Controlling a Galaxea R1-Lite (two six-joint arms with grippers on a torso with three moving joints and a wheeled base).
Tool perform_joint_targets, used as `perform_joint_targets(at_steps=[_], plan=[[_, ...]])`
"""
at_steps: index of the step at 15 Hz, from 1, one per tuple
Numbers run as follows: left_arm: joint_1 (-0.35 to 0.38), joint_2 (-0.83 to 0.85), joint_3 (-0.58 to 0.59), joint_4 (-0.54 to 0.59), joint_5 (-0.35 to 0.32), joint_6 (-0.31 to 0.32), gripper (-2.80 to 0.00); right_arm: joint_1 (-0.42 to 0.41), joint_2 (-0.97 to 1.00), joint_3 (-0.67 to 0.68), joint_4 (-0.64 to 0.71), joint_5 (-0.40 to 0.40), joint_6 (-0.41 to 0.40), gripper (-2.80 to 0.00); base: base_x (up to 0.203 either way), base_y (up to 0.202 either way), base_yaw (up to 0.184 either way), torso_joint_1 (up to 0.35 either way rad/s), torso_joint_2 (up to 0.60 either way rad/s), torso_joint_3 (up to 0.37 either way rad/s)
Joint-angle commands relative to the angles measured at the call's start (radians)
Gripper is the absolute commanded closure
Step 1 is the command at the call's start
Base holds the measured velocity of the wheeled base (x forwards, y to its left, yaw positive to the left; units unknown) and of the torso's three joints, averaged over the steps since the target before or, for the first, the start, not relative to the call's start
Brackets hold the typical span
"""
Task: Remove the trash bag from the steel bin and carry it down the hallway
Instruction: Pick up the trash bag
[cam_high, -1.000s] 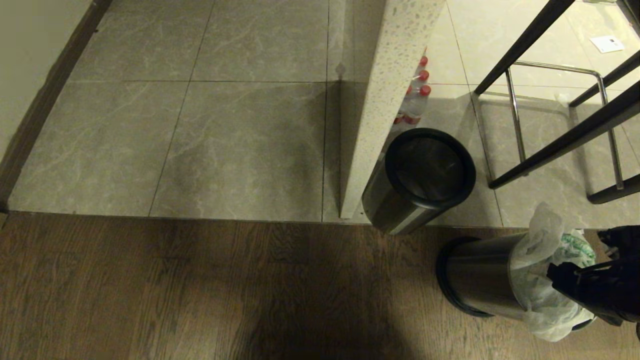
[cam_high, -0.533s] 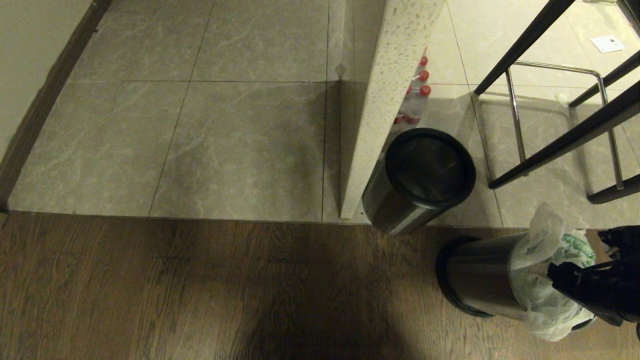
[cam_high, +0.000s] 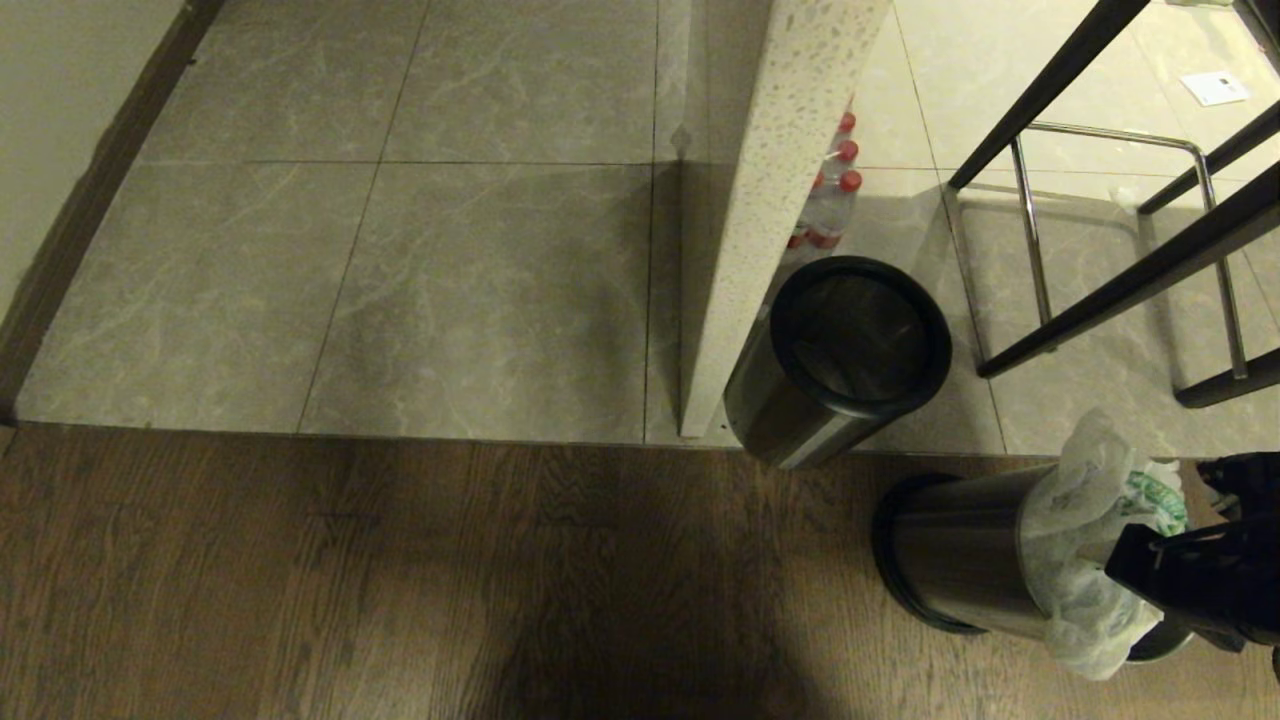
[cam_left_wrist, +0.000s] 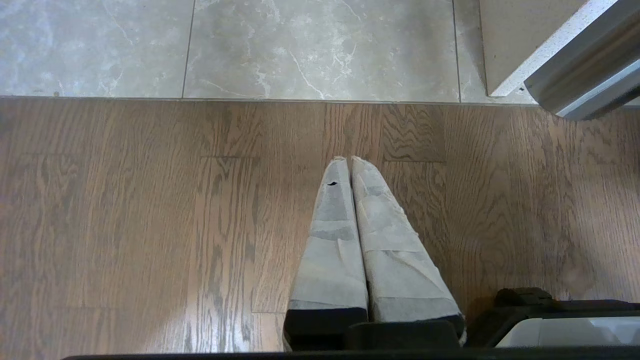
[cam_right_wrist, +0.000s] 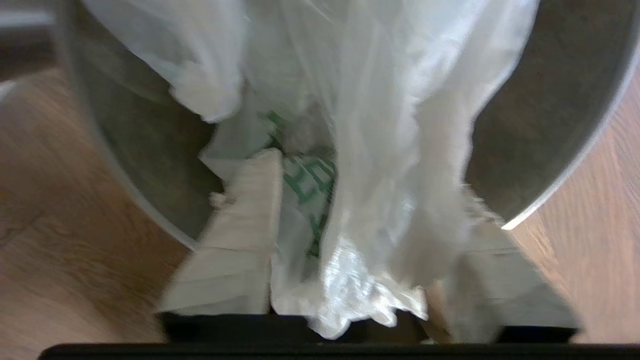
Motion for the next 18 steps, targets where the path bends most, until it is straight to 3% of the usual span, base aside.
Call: perform_joint_targets(at_steps=[1,9,11,15,18], plan=[[0.000,-0.002,0.002,0.000,0.001,-0.001,0.00,0.000,0.001,0.003,-0.002,0.000,0.002,0.00,0.000,0.000,0.000,0.000,0.00,0.000],[0.000,-0.002,0.002,0.000,0.001,-0.001,0.00,-0.001,-0.058,0.014,-0.004,0.003,0.000,0.00,0.000,0.000,0.000,0.000,0.00,0.000],[0.000,-0.002,0.002,0.000,0.001,-0.001,0.00,-0.002,-0.111,0.015,0.014,0.009,-0.035,0.00,0.000,0.000,0.000,0.000,0.00,0.000],[0.000,-0.002,0.002,0.000,0.001,-0.001,0.00,-0.002,-0.455,0.026,0.140,0.038,-0.155,0.00,0.000,0.000,0.000,0.000,0.00,0.000],[0.000,-0.002,0.002,0.000,0.001,-0.001,0.00,0.003,-0.749,0.035,0.355,0.061,-0.272,0.00,0.000,0.000,0.000,0.000,0.00,0.000]])
